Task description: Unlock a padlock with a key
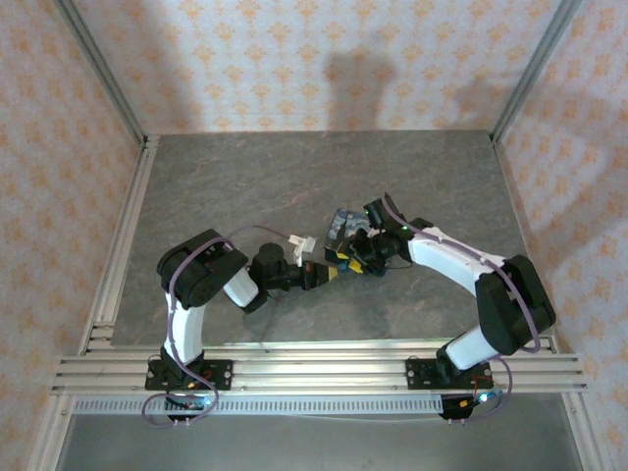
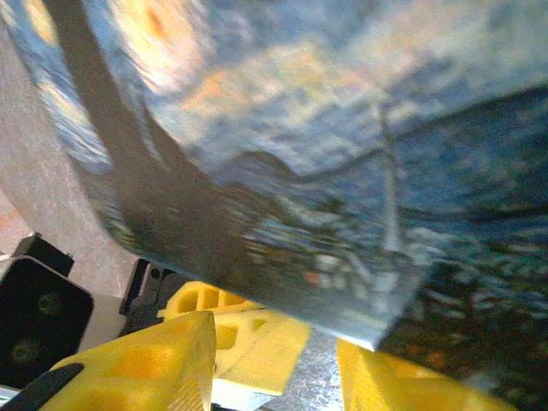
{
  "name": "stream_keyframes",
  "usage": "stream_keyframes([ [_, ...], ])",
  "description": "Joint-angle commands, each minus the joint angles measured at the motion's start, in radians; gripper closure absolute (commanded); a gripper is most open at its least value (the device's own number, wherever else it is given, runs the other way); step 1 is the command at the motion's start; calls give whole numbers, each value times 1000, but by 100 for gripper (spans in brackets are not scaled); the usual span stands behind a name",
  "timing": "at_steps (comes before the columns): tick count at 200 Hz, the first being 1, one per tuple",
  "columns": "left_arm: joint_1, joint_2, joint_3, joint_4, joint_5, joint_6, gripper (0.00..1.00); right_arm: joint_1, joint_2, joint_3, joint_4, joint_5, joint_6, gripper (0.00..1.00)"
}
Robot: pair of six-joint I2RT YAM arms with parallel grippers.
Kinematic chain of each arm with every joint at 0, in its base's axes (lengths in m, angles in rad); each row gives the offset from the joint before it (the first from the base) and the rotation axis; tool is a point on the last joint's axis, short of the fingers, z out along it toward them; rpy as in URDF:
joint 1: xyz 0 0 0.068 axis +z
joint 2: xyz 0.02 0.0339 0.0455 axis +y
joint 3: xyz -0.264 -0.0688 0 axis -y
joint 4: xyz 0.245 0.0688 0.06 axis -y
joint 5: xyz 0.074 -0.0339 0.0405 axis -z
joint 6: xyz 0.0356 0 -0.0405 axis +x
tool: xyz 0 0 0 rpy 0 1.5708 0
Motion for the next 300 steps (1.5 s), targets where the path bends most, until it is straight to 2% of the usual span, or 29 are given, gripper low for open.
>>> stream_keyframes([
  [1, -5, 19, -9, 47, -26, 45, 100, 16, -35, -13, 33, 67, 9, 58],
  [24, -7, 40, -19, 46, -40, 45, 100, 36, -69, -35, 37, 132, 25, 56],
  [49, -12, 47, -37, 43, -69, 44, 100, 80, -138, -96, 73, 258, 78, 53],
  [99, -43, 85, -62, 37, -133, -13, 100, 203, -230, -270, 260, 483, 220, 49],
  [136, -74, 70, -71, 19, -159, -39, 100, 246, -265, -368, 373, 567, 285, 46],
  [207, -93, -44, -61, -167, -206, -22, 100, 255, -284, -398, 459, 595, 271, 45],
  [300, -104, -207, -75, -344, -286, -35, 100, 261, -167, -362, 512, 504, 268, 45],
])
